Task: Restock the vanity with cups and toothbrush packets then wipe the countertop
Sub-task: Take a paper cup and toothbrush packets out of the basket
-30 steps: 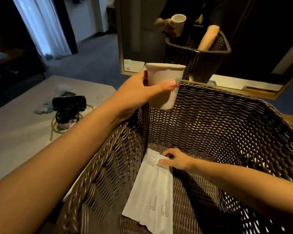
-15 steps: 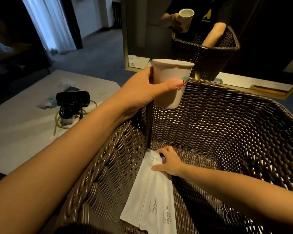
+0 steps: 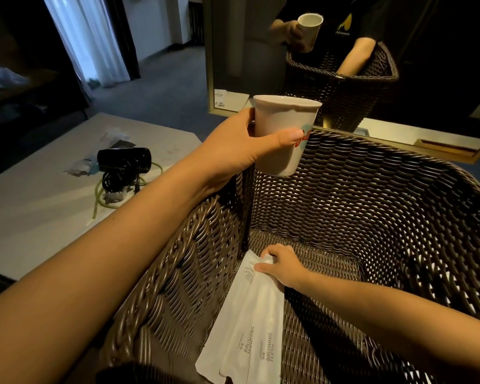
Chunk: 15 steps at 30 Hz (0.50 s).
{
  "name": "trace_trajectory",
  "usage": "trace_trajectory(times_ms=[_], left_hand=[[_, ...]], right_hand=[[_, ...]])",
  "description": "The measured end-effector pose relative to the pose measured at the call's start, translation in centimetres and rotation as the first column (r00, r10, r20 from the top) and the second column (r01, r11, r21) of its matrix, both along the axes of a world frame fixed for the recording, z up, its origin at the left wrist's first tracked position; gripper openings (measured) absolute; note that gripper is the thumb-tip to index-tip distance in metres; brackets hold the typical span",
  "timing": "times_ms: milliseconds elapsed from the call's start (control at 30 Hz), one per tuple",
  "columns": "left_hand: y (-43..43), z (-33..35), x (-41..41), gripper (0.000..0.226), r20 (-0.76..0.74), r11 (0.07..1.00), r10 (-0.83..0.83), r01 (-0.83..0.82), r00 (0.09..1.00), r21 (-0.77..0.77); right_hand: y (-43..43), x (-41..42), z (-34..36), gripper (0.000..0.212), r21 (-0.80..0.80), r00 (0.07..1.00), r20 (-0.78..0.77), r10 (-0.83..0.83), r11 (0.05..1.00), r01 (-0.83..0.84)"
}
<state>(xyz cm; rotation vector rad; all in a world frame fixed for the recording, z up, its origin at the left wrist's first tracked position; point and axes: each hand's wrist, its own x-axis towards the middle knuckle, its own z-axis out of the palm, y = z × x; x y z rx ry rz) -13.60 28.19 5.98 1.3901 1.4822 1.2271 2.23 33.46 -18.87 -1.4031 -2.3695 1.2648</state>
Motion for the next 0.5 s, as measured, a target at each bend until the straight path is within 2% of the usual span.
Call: trace_trajectory(times_ms=[67, 300, 500], left_hand=[[0.0, 0.0, 0.0, 0.078, -0.017, 1.0, -0.003, 0.003, 1.0, 0.002], [0.3, -0.2, 0.3, 0.076, -0.052, 1.0, -0.012, 0.012, 0.999, -0.007], [0.4, -0.1, 0.4, 0.074, -0.052, 1.0, -0.025, 0.025, 0.998, -0.006]], right_hand=[[0.0, 0.2, 0.3, 0.02, -0.002, 0.999, -0.031, -0.009, 1.0, 0.009], [2.2, 1.1, 4.2, 0.02, -0.157, 0.994, -0.107, 0.036, 0.986, -0.053], [3.8, 1.2, 8.4, 0.017, -0.136, 0.981, -0.107, 0.163, 0.975, -0.177]])
